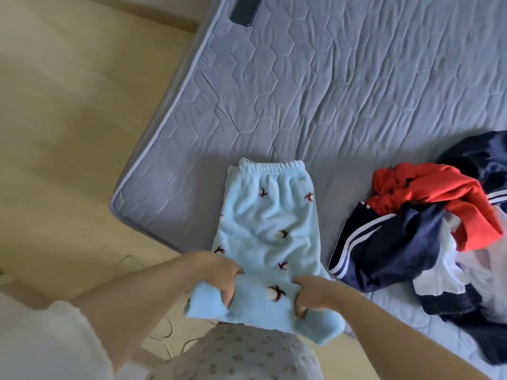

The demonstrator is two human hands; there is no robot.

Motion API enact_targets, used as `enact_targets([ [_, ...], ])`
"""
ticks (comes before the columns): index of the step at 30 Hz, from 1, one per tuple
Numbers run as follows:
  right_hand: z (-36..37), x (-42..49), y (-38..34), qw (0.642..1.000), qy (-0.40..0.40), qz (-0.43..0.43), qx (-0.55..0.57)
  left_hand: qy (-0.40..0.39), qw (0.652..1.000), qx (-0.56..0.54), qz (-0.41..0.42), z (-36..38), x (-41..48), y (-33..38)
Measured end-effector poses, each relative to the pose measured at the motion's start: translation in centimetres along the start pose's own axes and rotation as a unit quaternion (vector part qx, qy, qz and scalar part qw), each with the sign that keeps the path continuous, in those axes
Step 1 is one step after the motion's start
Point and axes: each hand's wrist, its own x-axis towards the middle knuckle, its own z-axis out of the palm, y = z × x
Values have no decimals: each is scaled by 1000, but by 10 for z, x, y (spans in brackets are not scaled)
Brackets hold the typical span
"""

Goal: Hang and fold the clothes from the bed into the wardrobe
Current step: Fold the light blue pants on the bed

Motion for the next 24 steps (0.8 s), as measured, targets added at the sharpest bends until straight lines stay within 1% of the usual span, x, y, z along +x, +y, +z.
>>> enact_targets([
  [3,-47,-6,-3,998,59,-1,32,69,998,0,-7,-38,-17,11],
  [6,-99,-9,-7,986,160,-15,36,165,986,26,9,-88,-32,21],
  [9,-142,-12,-10,960,272,-23,62,279,959,42,16,-133,-44,31],
  [11,-158,-10,-13,932,350,-24,90,354,933,56,11,-152,-44,35],
  [12,-163,-7,-14,910,405,-20,85,404,912,72,-2,-158,-40,35],
  [13,-166,-4,-15,882,465,-14,74,471,876,99,-17,-160,-36,34],
  [14,-166,0,-18,855,514,-7,66,546,827,130,-28,-159,-30,31],
  [15,-164,2,-21,838,543,-1,58,615,773,151,-29,-155,-24,29],
  [16,-160,5,-23,835,549,2,44,661,733,158,-23,-147,-16,28],
  [17,-153,9,-24,842,538,5,22,685,711,161,-7,-138,-9,28],
  [19,-137,18,-26,872,490,11,-14,697,689,195,43,-116,10,29],
  [20,-129,25,-25,887,461,17,-19,685,692,221,55,-106,20,29],
  [21,-124,33,-24,899,436,24,-16,666,705,237,54,-100,30,27],
  [24,-116,67,-16,918,394,51,5,612,758,227,3,-94,61,18],
])
